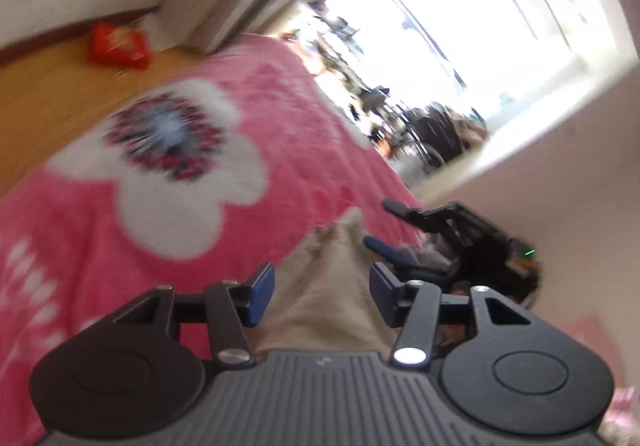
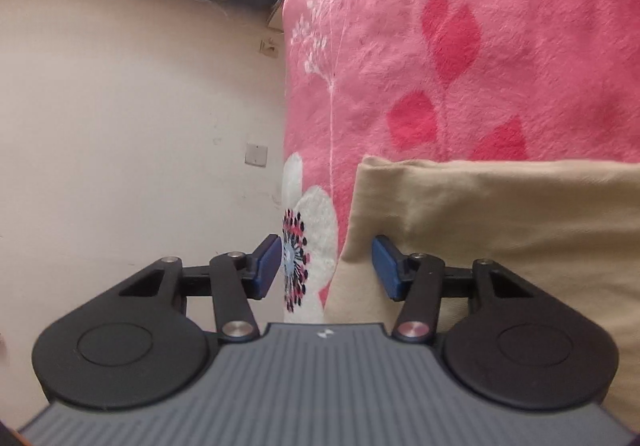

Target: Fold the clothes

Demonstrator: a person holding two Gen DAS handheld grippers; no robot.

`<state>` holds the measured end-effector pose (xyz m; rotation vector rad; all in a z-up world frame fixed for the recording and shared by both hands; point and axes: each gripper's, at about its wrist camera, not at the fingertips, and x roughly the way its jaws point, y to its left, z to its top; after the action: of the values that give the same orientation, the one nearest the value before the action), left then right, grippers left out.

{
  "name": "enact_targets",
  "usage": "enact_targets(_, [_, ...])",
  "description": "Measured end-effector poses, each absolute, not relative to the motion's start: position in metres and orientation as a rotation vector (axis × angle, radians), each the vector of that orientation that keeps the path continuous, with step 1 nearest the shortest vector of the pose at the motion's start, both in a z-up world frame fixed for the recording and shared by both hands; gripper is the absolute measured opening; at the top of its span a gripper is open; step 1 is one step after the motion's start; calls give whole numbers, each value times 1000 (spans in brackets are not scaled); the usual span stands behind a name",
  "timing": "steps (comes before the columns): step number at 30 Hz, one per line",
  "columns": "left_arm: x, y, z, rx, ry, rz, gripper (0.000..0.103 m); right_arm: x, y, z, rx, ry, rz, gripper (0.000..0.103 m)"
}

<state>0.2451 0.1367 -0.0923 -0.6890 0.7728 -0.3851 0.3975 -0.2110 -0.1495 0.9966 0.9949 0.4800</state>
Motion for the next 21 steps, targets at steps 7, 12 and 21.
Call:
enact_targets(7, [257,79,-78,-453,831,-486,53,285,-284,-49,665,848,464,40])
enact_targets(12, [234,60,-68,-245,837,-514,53,192,-269,-48,377,937,369,23])
enact_targets(21, [192,24,-82,383,798,-569,62,147,-162,-81,-215,830,354,24])
